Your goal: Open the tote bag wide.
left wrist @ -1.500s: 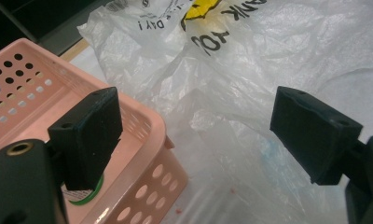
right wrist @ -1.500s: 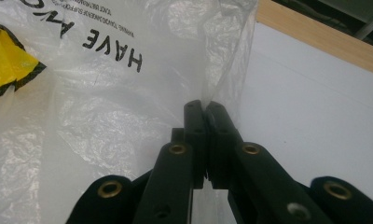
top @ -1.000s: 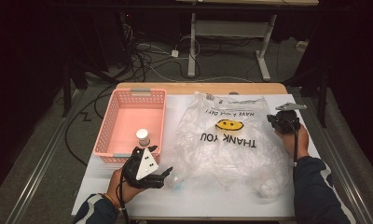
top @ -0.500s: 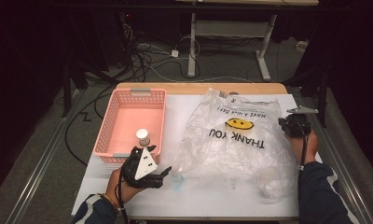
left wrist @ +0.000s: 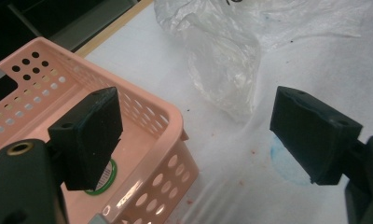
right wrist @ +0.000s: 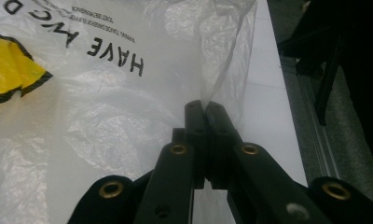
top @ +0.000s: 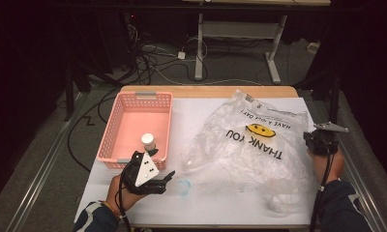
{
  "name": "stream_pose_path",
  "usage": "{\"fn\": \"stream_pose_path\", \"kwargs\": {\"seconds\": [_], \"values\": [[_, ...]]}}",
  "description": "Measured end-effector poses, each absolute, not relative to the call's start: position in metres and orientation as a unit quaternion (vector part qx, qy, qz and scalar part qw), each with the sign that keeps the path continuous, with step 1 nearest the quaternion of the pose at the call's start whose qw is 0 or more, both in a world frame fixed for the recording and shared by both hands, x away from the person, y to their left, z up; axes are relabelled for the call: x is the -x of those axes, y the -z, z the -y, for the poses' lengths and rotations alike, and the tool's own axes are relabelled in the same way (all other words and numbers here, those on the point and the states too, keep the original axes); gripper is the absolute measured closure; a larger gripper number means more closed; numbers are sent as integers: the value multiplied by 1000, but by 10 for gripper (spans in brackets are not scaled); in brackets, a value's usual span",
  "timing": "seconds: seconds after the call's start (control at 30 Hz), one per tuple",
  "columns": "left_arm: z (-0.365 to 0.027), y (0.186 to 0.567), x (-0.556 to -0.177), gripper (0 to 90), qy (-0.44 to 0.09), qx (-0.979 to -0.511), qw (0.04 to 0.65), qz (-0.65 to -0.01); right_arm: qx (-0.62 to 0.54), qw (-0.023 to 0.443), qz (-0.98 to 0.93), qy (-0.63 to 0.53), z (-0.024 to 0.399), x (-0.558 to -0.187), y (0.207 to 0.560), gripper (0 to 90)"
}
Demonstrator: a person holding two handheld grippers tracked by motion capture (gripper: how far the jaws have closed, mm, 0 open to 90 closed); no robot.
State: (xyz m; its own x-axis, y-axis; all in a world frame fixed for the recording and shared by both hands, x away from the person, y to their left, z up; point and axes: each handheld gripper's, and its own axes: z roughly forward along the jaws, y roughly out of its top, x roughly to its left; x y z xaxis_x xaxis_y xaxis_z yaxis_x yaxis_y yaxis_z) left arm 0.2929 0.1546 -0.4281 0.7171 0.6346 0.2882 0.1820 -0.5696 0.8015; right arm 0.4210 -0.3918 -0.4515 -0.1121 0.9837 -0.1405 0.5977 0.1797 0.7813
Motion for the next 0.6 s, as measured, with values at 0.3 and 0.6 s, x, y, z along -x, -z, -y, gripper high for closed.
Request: {"fn": "stream_pose_path", "kwargs": {"seconds": [0.3, 0.6], "values": [[-158, 427, -292, 159, -287, -836, 397, -248, -554, 312, -714, -294, 390, -392, 446, 850], [-165, 425, -294, 159, -291, -832, 396, -257, -523, 305, -720, -339, 383, -366, 425, 579]]}}
